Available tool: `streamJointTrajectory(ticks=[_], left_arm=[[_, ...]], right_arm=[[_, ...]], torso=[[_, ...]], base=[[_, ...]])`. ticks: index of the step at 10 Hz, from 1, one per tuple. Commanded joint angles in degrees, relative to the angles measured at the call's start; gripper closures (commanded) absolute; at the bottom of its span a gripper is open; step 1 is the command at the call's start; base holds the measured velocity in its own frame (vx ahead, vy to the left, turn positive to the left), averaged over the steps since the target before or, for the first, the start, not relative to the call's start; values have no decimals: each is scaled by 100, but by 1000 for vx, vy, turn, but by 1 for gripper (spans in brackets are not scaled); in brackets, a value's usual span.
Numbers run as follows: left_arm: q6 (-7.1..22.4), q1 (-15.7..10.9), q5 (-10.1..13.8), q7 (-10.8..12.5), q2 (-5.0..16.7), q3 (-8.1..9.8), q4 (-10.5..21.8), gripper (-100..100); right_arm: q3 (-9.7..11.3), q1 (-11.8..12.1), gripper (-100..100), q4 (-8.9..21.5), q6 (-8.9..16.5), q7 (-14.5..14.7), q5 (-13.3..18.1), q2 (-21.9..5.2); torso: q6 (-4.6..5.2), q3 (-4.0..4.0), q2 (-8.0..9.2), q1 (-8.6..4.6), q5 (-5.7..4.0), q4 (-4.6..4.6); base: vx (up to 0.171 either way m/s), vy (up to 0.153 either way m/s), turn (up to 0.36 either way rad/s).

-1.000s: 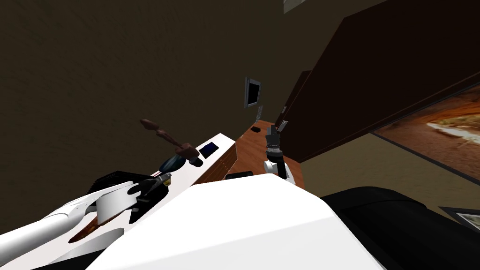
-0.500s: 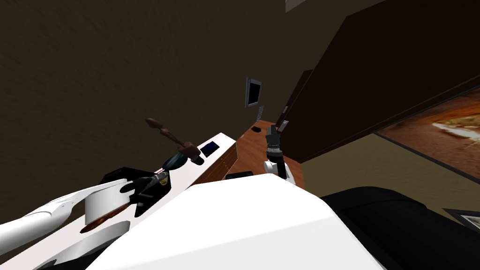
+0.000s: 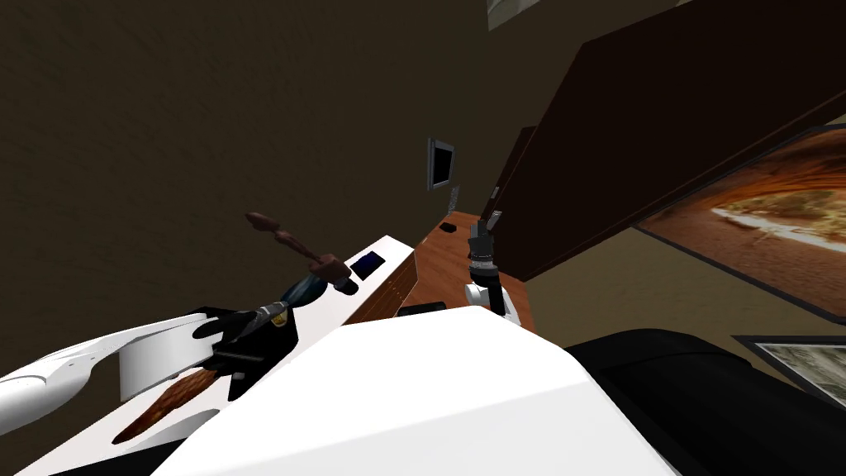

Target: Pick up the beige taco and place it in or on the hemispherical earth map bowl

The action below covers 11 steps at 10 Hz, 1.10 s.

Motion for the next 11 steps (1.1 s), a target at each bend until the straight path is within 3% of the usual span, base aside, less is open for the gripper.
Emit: streamJointTrajectory(ticks=[1, 7, 8, 9, 10, 11], left_arm=[[70, 135, 80, 204, 104, 130, -65, 100], [257, 606, 531, 801, 614, 460, -259, 100], [276, 655, 569, 860, 656, 495, -274, 100], [282, 596, 574, 768, 613, 470, -263, 100], [286, 597, 582, 781, 620, 480, -261, -100], [285, 596, 581, 780, 619, 480, -261, -100]], right_arm=[[0, 0, 0, 0, 0, 0, 0, 0], [0, 1, 0, 0, 0, 0, 0, 0], [0, 0, 0, 0, 0, 0, 0, 0], [0, 1, 0, 0, 0, 0, 0, 0], [0, 1, 0, 0, 0, 0, 0, 0], [0, 1, 0, 0, 0, 0, 0, 0]], torso=[[0, 0, 0, 0, 0, 0], [-9, -1, -3, 0, 3, 0], [-8, -2, -3, -1, 3, 0], [-9, -2, -5, -2, 3, 0], [-15, 1, 2, -10, 4, 0], [-16, 5, 9, -17, 2, 1]], base=[[39, 55, -145], [30, 51, -142], [31, 51, -141], [16, 24, -32], [4, 5, 1], [0, 0, 0]])
